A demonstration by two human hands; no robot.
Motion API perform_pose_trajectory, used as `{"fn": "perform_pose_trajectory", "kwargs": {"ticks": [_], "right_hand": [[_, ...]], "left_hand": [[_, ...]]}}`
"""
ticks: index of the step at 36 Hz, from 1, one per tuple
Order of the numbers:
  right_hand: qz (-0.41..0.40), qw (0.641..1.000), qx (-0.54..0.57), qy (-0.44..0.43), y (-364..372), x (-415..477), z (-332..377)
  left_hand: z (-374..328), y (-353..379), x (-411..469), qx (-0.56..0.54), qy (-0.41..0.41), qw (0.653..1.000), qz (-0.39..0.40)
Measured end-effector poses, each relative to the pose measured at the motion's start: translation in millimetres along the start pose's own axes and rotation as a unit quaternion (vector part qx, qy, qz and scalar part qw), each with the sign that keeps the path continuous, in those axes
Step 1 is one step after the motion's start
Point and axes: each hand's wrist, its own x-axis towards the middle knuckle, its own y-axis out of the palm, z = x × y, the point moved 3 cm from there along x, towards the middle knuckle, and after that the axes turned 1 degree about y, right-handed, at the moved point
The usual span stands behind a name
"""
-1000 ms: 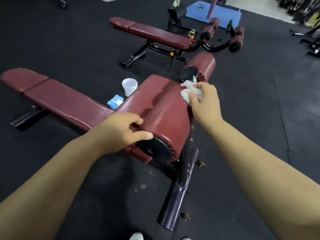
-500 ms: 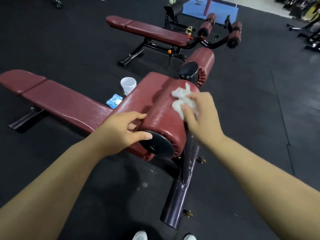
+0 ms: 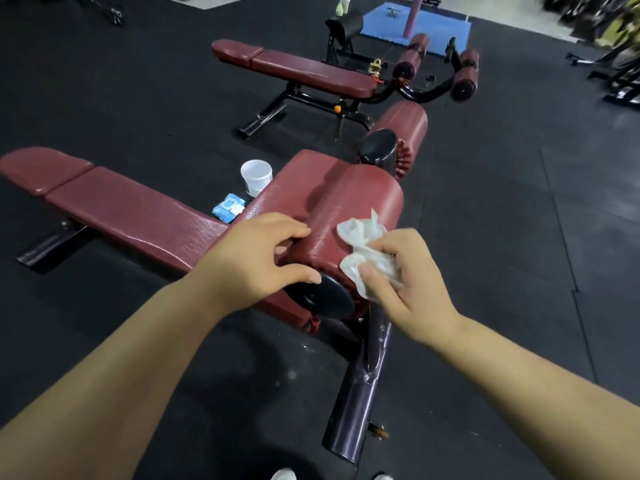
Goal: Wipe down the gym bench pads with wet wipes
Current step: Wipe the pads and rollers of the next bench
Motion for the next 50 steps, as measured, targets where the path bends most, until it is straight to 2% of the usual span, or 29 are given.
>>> {"fn": "perform_pose_trajectory", "kwargs": {"ticks": [2,6,9,11,14,17,21,24,26,28,31,33,36,39,45,47,50], "right_hand": [[-0.010,1.000,-0.026,0.015,0.7,14.7,-9.2],[-0.067,0.983,-0.042,0.164,-0.2,54.5,-45.3],[-0.083,0.963,-0.037,0.255,-1.7,69.4,-67.8],[-0.087,0.958,-0.036,0.271,-1.3,69.3,-67.5],[-0.092,0.963,-0.023,0.251,2.3,52.3,-47.0],[-0.082,0.977,0.019,0.193,8.1,17.3,-14.0],[-0.037,0.995,0.043,0.088,6.1,-8.6,6.6],[-0.019,0.999,0.005,0.028,6.2,5.9,3.1],[-0.053,0.996,-0.019,0.070,6.4,25.1,-8.8],[-0.094,0.984,-0.026,0.150,4.3,47.3,-26.2],[-0.103,0.959,-0.030,0.264,1.1,68.3,-54.0],[-0.103,0.950,-0.026,0.294,0.1,69.5,-60.2],[-0.105,0.955,-0.020,0.278,3.2,54.1,-44.1],[-0.092,0.973,0.020,0.213,7.9,19.5,-12.7],[-0.010,0.998,0.035,0.060,5.0,-9.1,12.5],[-0.018,0.998,0.006,0.066,6.6,4.7,2.9],[-0.064,0.986,-0.015,0.153,7.1,35.4,-26.3]], "left_hand": [[7.5,-1.3,-3.1,-0.025,-0.032,0.999,0.014],[10.8,-4.0,-4.0,-0.031,-0.065,0.996,0.055],[3.0,-8.3,-0.3,0.027,-0.037,0.997,0.055],[-8.3,-9.3,1.8,0.060,0.017,0.997,0.038],[-21.8,-3.8,3.7,0.082,0.058,0.995,0.030],[-20.3,3.0,4.8,0.097,0.052,0.994,0.006],[-8.8,1.9,1.7,0.034,0.008,0.999,0.000],[4.2,-0.2,-2.3,-0.043,-0.049,0.998,0.024],[11.8,-1.8,-3.9,-0.077,-0.080,0.993,0.049],[14.2,-4.1,-4.0,-0.065,-0.094,0.991,0.073],[9.8,-7.0,-1.8,-0.006,-0.075,0.994,0.076],[2.8,-7.3,-0.2,0.046,-0.039,0.996,0.060],[-9.0,-2.7,0.5,0.084,0.013,0.995,0.047],[-14.0,6.0,2.3,0.122,0.041,0.991,0.042],[0.8,4.5,3.4,0.096,0.001,0.994,0.044],[10.7,3.0,2.5,0.041,-0.039,0.996,0.065],[20.6,2.3,-1.2,-0.045,-0.095,0.990,0.095]]}}
